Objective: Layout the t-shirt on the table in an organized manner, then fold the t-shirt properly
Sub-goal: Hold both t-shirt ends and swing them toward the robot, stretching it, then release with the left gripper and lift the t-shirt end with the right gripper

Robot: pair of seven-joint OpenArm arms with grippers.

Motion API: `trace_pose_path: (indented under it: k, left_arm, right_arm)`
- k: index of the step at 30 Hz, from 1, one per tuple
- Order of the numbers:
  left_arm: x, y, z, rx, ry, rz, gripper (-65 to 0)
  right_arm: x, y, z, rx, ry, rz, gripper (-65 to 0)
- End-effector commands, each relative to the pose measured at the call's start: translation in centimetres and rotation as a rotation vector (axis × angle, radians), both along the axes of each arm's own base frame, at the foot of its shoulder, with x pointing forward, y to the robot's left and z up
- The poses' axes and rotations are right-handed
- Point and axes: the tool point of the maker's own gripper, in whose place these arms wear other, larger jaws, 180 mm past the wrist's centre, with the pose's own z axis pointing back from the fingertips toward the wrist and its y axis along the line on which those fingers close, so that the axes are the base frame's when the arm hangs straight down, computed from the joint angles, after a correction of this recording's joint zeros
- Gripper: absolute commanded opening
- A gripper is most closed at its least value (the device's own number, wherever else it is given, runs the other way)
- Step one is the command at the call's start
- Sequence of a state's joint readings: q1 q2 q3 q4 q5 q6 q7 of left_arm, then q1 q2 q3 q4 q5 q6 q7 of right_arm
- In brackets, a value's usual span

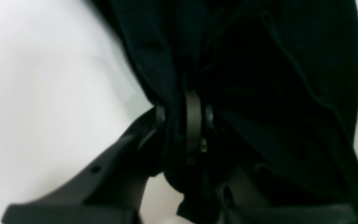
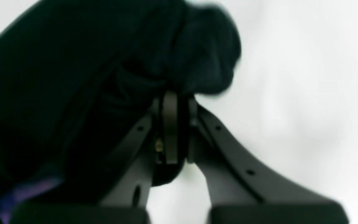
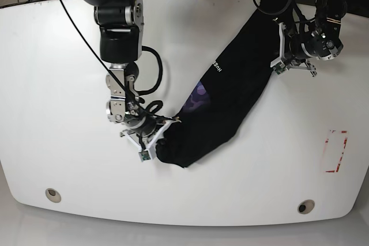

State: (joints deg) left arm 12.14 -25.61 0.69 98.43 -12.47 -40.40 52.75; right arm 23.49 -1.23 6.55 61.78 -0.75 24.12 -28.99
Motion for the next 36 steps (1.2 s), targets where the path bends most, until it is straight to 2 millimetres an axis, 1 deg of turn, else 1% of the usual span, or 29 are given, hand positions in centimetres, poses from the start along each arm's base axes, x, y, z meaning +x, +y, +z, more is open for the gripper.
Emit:
trace_pose_path:
  k: [1,4,5,7,10,11,12,13,15,17,18,22,23,25,26,28,29,30,31,32,33,35,36]
  left_arm:
    - [1.5,2.8,1.1,0.099,-0.031,0.035,-60.8]
    - [3.1,3.8,2.5,0.104,-0.080,0.068,-60.8]
    - [3.6,4.0,2.9,0.103,-0.096,0.077,-60.8]
    - [5.1,4.2,4.0,0.093,-0.141,0.103,-60.8]
    - [7.2,4.4,5.8,0.077,-0.205,0.135,-60.8]
    - [7.6,4.4,6.2,0.075,-0.217,0.140,-60.8]
    - [8.6,4.6,7.2,0.074,-0.250,0.145,-60.8]
    - [9.4,4.5,8.2,0.072,-0.282,0.147,-60.8]
    - [10.8,4.3,10.0,0.070,-0.339,0.141,-60.8]
    - [11.7,3.9,11.5,0.064,-0.385,0.134,-60.8]
    - [12.5,3.6,12.8,0.059,-0.425,0.129,-60.8]
    - [14.5,2.8,17.0,0.054,-0.547,0.109,-60.8]
    - [15.0,2.6,18.1,0.054,-0.578,0.105,-60.8]
    - [16.0,2.4,20.3,0.053,-0.638,0.100,-60.8]
    - [16.5,2.3,21.7,0.054,-0.676,0.097,-60.8]
    - [17.2,2.2,23.6,0.058,-0.723,0.096,-60.8]
    - [17.6,2.4,24.9,0.067,-0.749,0.103,-60.8]
    - [17.9,2.6,25.9,0.076,-0.766,0.111,-60.8]
    - [18.2,3.0,27.3,0.088,-0.794,0.126,-60.8]
    - [18.7,3.5,29.0,0.098,-0.828,0.145,-60.8]
    - [18.9,4.0,30.1,0.103,-0.848,0.163,-60.8]
    - [19.2,5.5,33.2,0.112,-0.909,0.220,-60.7]
    - [19.3,6.1,34.4,0.112,-0.933,0.242,-60.7]
  right_arm:
    - [2.2,-1.8,6.3,-0.029,-0.170,-0.031,-64.7]
    - [2.2,-3.4,9.5,-0.091,-0.223,-0.041,-64.7]
    - [2.1,-4.0,10.1,-0.111,-0.230,-0.045,-64.5]
    - [1.8,-5.5,11.9,-0.164,-0.253,-0.054,-64.5]
    - [1.7,-6.7,14.1,-0.214,-0.293,-0.061,-64.5]
    - [1.8,-6.8,14.7,-0.220,-0.304,-0.063,-64.5]
    - [2.0,-7.1,16.1,-0.233,-0.332,-0.068,-64.5]
    - [2.2,-7.5,16.9,-0.244,-0.347,-0.073,-64.5]
    - [2.4,-8.1,18.1,-0.265,-0.363,-0.080,-64.5]
    - [2.8,-8.5,19.1,-0.276,-0.378,-0.087,-64.5]
    - [3.1,-8.7,20.1,-0.282,-0.400,-0.091,-64.5]
    - [3.9,-8.9,22.7,-0.308,-0.453,-0.078,-64.5]
    - [4.3,-9.0,24.0,-0.315,-0.478,-0.073,-64.5]
    - [4.8,-9.1,25.7,-0.328,-0.505,-0.071,-64.5]
    - [5.0,-9.5,26.7,-0.341,-0.510,-0.078,-64.4]
    - [5.2,-10.2,28.3,-0.361,-0.525,-0.092,-64.4]
    - [5.4,-10.4,29.7,-0.372,-0.543,-0.096,-64.4]
    - [5.4,-10.7,30.8,-0.382,-0.560,-0.101,-64.4]
    - [5.5,-10.8,31.9,-0.392,-0.575,-0.103,-64.4]
    - [5.6,-11.1,32.9,-0.403,-0.588,-0.106,-64.4]
    - [5.7,-11.1,33.6,-0.408,-0.600,-0.105,-64.4]
    - [5.8,-11.1,35.8,-0.418,-0.636,-0.108,-64.4]
    - [5.8,-11.3,36.7,-0.424,-0.651,-0.113,-64.4]
